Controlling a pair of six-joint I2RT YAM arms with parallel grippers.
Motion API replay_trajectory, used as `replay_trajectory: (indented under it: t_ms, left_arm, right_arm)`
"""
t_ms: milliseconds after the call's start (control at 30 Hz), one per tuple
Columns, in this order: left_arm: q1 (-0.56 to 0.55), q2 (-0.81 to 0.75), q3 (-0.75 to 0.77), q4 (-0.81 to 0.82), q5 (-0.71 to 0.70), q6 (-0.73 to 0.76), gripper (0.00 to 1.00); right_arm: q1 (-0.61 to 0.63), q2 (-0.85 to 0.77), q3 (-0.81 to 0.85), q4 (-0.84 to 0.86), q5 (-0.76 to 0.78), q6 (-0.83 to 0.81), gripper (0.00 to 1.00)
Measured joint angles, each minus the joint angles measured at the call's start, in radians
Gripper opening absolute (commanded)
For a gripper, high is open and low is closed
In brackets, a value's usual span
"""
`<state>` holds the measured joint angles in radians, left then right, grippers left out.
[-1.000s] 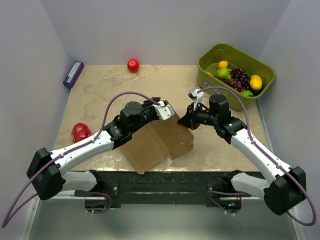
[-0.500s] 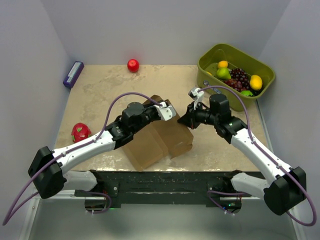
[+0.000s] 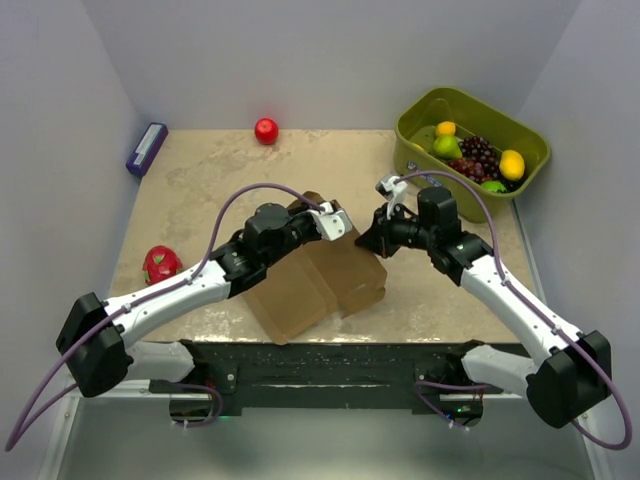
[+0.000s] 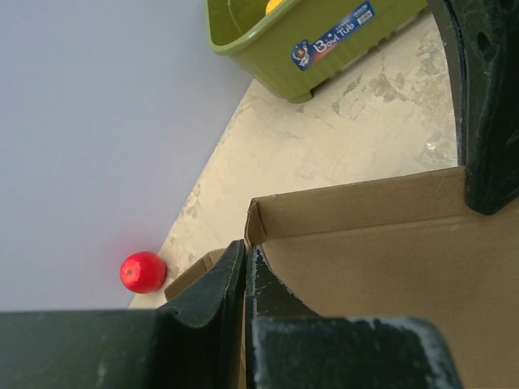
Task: Fold the paper box
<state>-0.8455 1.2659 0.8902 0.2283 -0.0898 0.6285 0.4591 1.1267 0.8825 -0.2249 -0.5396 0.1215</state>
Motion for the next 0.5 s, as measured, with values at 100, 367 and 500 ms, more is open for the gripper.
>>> replay_trajectory:
  t_ms: [100,367,500]
  left_arm:
    - [0.002,0.000,0.025,-0.055,0.018,-0.032,0.00]
    - [0.097,0.000,0.101,-0.183,0.089,-0.215,0.00]
    - [0.159,0.000,0.105,-0.228,0.079,-0.335,0.00]
  right_arm:
    - [0.000,0.003,0.008,-0.017,0.026,-0.005,0.00]
    - [0.009,0.116,0.153,-0.103,0.161,-0.031,0.53]
    - [0.006,0.163,0.240,-0.126,0.247,-0.002,0.78]
